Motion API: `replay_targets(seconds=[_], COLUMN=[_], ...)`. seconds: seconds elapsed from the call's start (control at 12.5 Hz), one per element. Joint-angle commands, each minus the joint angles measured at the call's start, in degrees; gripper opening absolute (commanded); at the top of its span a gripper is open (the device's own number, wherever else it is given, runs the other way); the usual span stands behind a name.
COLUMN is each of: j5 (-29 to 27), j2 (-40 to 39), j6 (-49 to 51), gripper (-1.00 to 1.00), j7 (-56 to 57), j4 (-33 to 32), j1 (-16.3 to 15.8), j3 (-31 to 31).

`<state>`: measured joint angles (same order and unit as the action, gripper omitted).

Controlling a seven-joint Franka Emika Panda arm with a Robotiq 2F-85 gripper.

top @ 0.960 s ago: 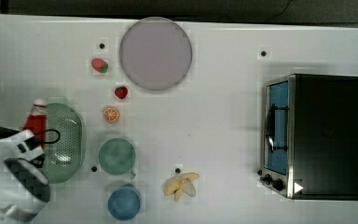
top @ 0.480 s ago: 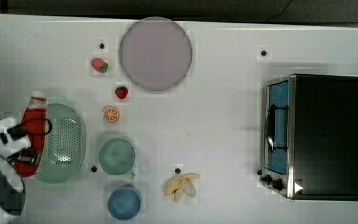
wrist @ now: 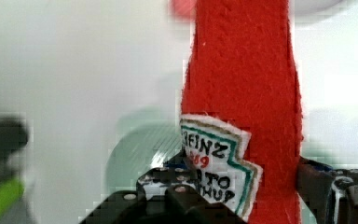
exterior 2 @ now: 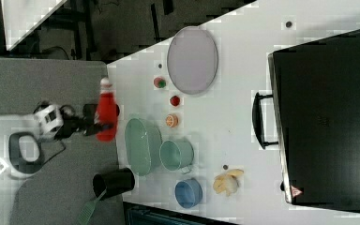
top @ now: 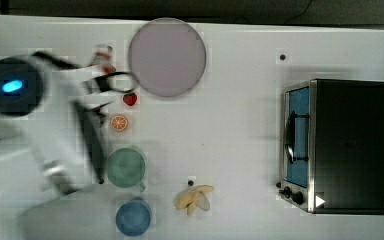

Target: Pick ketchup from strainer and place it on the table

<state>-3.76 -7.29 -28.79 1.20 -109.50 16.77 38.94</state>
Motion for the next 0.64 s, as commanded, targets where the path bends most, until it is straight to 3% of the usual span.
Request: replay_targets(seconds=[0.08, 0.64], j5=[0.24, 0.26], j2=[0.35, 0.31], j6=[0.97, 0.96], gripper=[0.21, 0.21], j7=[7.41, 8.91], j4=[1.14, -5.26], j1=[4.88, 5.4], j3=[-6.49, -19.09])
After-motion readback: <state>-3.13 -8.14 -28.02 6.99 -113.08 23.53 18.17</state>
